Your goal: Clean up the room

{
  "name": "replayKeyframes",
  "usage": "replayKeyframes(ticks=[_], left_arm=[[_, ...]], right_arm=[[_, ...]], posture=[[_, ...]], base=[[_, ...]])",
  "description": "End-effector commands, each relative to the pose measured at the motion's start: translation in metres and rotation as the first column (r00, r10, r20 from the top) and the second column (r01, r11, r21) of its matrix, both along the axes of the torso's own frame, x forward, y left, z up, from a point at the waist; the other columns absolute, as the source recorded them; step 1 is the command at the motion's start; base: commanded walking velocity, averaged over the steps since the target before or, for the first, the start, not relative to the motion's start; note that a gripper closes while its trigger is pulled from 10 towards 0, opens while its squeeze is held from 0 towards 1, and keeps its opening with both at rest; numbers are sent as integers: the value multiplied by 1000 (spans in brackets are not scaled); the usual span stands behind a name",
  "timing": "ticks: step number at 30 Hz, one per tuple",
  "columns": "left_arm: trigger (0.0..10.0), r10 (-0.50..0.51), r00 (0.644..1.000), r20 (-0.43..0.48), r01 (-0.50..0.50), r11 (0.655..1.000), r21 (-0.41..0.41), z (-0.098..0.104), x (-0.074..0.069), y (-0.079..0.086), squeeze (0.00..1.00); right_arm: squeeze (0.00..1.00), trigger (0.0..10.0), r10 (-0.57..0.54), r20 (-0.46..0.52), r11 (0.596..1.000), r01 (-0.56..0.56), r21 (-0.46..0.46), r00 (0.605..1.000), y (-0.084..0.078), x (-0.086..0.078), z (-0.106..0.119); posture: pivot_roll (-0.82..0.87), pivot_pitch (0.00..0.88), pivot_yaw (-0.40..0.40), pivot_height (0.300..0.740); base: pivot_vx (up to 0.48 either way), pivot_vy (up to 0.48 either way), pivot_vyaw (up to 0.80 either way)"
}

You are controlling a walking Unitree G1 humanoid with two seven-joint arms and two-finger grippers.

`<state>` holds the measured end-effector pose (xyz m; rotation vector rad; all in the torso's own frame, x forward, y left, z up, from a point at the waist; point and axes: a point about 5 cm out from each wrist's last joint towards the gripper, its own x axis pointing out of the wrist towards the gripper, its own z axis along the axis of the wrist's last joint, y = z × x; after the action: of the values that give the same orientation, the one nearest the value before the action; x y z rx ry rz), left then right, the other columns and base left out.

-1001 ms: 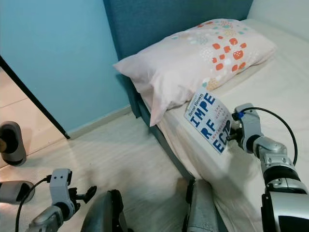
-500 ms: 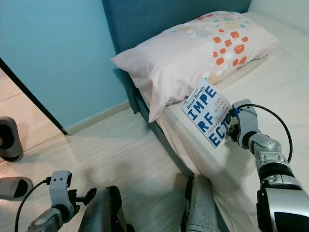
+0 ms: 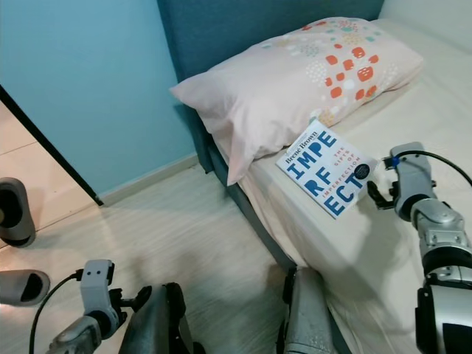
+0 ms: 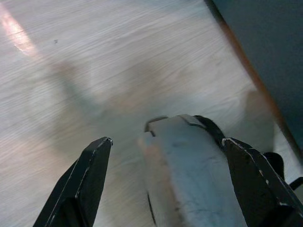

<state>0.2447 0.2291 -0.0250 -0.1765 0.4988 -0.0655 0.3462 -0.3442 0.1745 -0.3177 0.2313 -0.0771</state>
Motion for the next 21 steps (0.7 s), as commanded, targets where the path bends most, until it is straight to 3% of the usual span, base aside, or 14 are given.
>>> replayKeyframes(ticks=[1, 2, 4, 5, 6, 7, 10, 11, 12, 13, 18, 19, 21], left_arm=[[10000, 4, 999, -53, -5, 1000, -11, -9, -9, -3, 0], [10000, 6, 998, -66, -7, 1000, -19, -10, -9, -5, 0], [10000, 6, 998, -66, -7, 1000, -19, -10, -9, -5, 0], [10000, 8, 997, -76, -10, 1000, -21, -11, -10, -5, 0], [10000, 8, 997, -76, -10, 1000, -21, -11, -10, -5, 0], [10000, 13, 995, -95, -14, 1000, -17, -14, -13, -4, 0], [10000, 23, 993, -113, -24, 1000, -9, -16, -15, -2, 0], [10000, 39, 991, -129, -40, 999, 0, -17, -17, 1, 0], [10000, 39, 991, -129, -40, 999, 0, -17, -17, 1, 0], [10000, 82, 984, -161, -76, 996, 40, -18, -18, 8, 0], [10000, 139, 973, -186, -130, 990, 63, -17, -16, 13, 0], [10000, 162, 967, -196, -149, 986, 80, -15, -13, 15, 0], [10000, 162, 967, -196, -149, 986, 80, -15, -13, 15, 0]], right_arm=[[1000, 10000, -42, -9, 999, 42, 14, 999, -8, -5, -1], [878, 10000, -106, -35, 987, 109, 119, 994, -17, -11, -5], [878, 10000, -106, -35, 987, 109, 119, 994, -17, -11, -5], [0, 10000, -110, -47, 976, 117, 181, 993, -16, -12, -9], [0, 10000, -110, -47, 976, 117, 181, 993, -16, -12, -9], [0, 10000, -102, -27, 951, 105, 291, 994, -10, -11, -13], [0, 10000, -121, 24, 923, 103, 371, 992, -6, -11, -14], [0, 10000, -158, 118, 900, 94, 426, 980, -1, -13, -12], [0, 10000, -158, 118, 900, 94, 426, 980, -1, -13, -12], [0, 10000, -241, 291, 855, 61, 514, 926, 9, -20, -7], [0, 10000, -299, 370, 832, 50, 553, 879, 20, -28, -10], [0, 10000, -286, 407, 844, 27, 535, 868, 32, -29, -10], [0, 10000, -286, 407, 844, 27, 535, 868, 32, -29, -10]], posture=[[-6, 210, 5, 515], [-18, 179, 0, 515], [-18, 179, 0, 515], [-18, 170, -1, 515], [-18, 170, -1, 515], [-24, 152, 1, 515], [-26, 144, 3, 515], [-30, 136, 3, 515], [-30, 136, 3, 515], [-36, 118, 6, 525], [-39, 107, 7, 535], [-39, 93, 11, 540], [-39, 93, 11, 540]], base=[[0, 0, 0], [0, 0, 0], [0, 0, 0], [0, 0, 0], [0, 0, 0], [0, 0, 0], [0, 0, 0], [0, 0, 0], [0, 0, 0], [0, 0, 0], [0, 0, 0], [0, 0, 0], [0, 0, 0]])
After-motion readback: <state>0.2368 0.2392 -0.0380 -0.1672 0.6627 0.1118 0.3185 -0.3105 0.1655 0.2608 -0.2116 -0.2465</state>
